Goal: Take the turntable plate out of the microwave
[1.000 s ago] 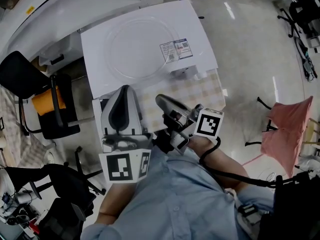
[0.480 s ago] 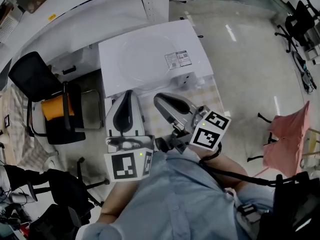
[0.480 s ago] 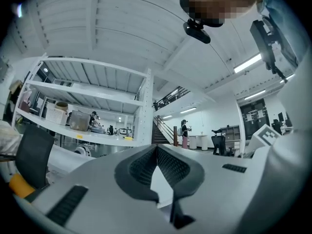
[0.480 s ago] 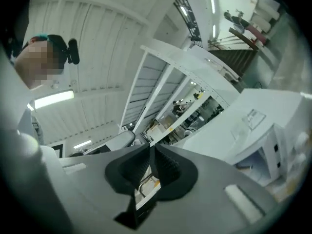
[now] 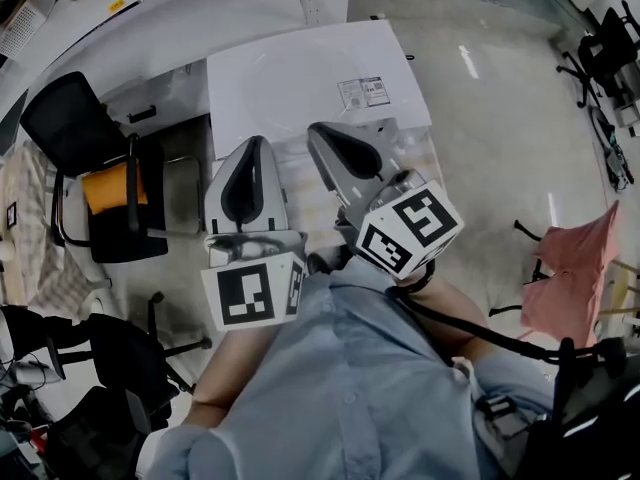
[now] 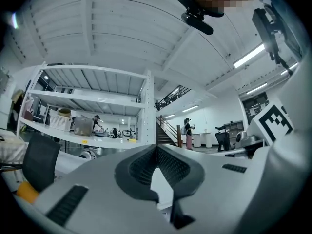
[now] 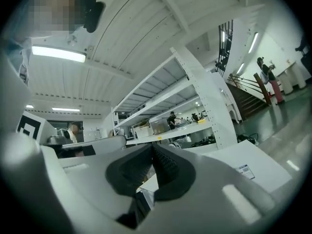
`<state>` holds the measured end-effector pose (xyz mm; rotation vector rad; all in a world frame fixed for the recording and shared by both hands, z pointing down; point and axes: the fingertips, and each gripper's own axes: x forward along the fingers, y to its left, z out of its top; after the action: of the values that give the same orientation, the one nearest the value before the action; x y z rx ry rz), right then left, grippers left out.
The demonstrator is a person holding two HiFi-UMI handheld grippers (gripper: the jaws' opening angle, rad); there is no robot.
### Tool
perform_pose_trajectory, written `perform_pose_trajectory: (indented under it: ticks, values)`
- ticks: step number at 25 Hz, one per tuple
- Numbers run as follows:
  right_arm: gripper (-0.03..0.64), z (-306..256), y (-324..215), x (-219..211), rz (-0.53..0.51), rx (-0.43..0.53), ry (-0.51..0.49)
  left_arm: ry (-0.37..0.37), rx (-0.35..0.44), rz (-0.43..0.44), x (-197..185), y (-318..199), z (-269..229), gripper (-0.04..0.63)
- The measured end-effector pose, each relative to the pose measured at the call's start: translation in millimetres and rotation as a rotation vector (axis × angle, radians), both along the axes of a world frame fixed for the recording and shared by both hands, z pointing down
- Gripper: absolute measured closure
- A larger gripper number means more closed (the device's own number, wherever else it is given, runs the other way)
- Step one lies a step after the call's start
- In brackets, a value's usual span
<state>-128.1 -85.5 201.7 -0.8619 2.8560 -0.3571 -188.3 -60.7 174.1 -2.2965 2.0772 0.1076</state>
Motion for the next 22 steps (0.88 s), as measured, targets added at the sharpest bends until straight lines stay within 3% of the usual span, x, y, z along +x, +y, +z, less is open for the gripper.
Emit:
perform_pose_trajectory:
  ticks: [10,22]
  values:
    - [0.617,6,2,6,0.016,0.040,0.055,0.005,-0.009,0.000,4,-6,6,0.587]
    - [0.617,8,-5,5,0.021,0.044,0.050,0.010,-0.020,0.000,1,-12,11,0.588]
